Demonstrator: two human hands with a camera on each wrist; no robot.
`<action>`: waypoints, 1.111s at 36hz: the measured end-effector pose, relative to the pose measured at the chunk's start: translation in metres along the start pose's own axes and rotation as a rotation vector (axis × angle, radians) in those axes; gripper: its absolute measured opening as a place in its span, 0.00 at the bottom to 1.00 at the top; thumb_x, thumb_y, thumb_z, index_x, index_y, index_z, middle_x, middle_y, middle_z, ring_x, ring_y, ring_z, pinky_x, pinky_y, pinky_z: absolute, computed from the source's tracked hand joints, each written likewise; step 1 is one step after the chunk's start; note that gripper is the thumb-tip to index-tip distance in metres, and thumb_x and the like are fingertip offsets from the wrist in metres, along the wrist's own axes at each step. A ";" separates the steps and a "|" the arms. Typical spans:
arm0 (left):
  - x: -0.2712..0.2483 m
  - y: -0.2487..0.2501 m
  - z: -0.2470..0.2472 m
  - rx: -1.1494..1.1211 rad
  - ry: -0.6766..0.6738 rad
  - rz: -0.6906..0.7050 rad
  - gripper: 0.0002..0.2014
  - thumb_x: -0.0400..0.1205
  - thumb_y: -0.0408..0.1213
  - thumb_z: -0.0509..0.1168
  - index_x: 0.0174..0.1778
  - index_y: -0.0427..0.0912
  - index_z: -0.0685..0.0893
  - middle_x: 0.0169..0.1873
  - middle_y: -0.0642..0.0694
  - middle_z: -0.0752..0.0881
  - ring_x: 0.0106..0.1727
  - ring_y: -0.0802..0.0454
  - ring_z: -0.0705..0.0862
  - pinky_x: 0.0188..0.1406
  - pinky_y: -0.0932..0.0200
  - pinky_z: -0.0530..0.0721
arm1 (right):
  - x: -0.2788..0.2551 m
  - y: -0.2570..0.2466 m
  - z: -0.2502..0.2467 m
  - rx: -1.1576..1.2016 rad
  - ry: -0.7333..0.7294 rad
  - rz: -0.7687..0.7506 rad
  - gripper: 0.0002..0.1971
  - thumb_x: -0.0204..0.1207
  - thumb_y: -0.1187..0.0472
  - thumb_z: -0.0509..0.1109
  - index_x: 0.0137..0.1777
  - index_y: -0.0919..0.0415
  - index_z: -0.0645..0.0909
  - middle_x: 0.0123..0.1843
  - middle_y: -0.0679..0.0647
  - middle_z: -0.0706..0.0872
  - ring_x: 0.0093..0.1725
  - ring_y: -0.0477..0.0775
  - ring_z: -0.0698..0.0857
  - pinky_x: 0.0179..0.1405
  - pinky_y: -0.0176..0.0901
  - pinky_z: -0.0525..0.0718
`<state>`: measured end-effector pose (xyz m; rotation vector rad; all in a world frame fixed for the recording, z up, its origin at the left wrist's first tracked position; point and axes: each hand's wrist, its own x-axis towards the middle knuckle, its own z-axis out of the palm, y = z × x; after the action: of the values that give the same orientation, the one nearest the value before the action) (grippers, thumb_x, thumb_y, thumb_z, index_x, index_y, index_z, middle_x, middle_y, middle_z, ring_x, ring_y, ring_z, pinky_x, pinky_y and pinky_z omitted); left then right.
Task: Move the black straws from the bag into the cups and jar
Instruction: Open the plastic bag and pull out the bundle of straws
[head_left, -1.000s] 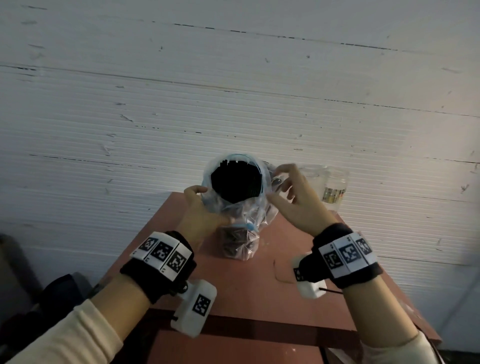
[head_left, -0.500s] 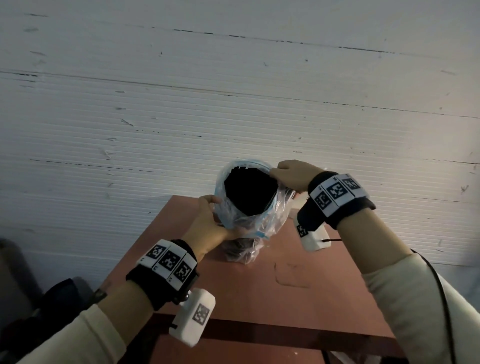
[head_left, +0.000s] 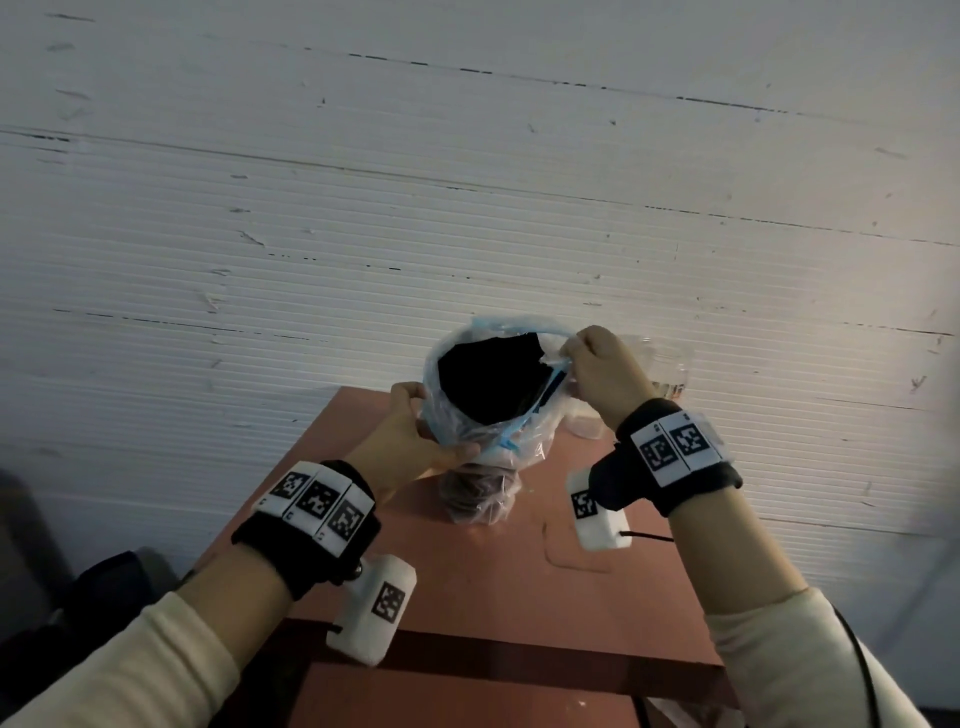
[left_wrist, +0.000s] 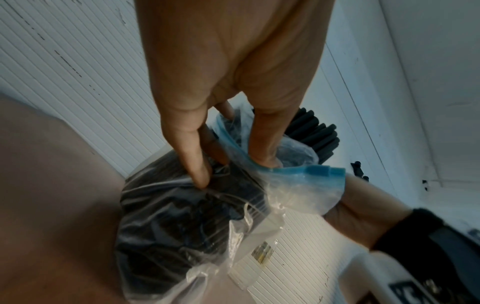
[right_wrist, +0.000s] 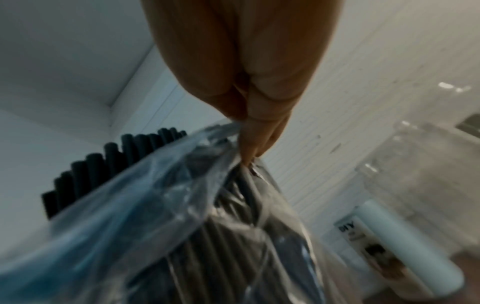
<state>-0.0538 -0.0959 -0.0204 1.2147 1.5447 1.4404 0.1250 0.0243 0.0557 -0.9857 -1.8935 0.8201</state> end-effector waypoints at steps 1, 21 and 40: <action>-0.001 0.000 -0.001 0.000 -0.006 -0.001 0.39 0.70 0.23 0.78 0.69 0.40 0.60 0.58 0.27 0.83 0.52 0.42 0.85 0.53 0.45 0.86 | -0.002 0.003 0.002 0.058 0.003 0.012 0.09 0.84 0.63 0.56 0.42 0.61 0.72 0.34 0.53 0.74 0.32 0.50 0.76 0.39 0.48 0.83; -0.007 0.007 -0.003 -0.026 -0.044 -0.034 0.37 0.72 0.20 0.75 0.68 0.42 0.59 0.52 0.31 0.85 0.43 0.50 0.87 0.32 0.63 0.88 | -0.009 -0.008 -0.010 -0.283 -0.201 0.030 0.15 0.79 0.53 0.64 0.34 0.62 0.72 0.27 0.56 0.80 0.25 0.53 0.78 0.25 0.36 0.76; -0.011 0.009 -0.009 0.197 -0.051 -0.013 0.38 0.71 0.28 0.78 0.67 0.42 0.57 0.42 0.45 0.83 0.39 0.60 0.82 0.28 0.76 0.80 | -0.023 0.028 -0.002 -0.342 -0.177 -0.235 0.02 0.82 0.68 0.61 0.49 0.65 0.70 0.43 0.59 0.78 0.43 0.61 0.78 0.42 0.50 0.75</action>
<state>-0.0567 -0.1097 -0.0111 1.3422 1.6866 1.2626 0.1436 0.0185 0.0249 -0.8877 -2.3037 0.4665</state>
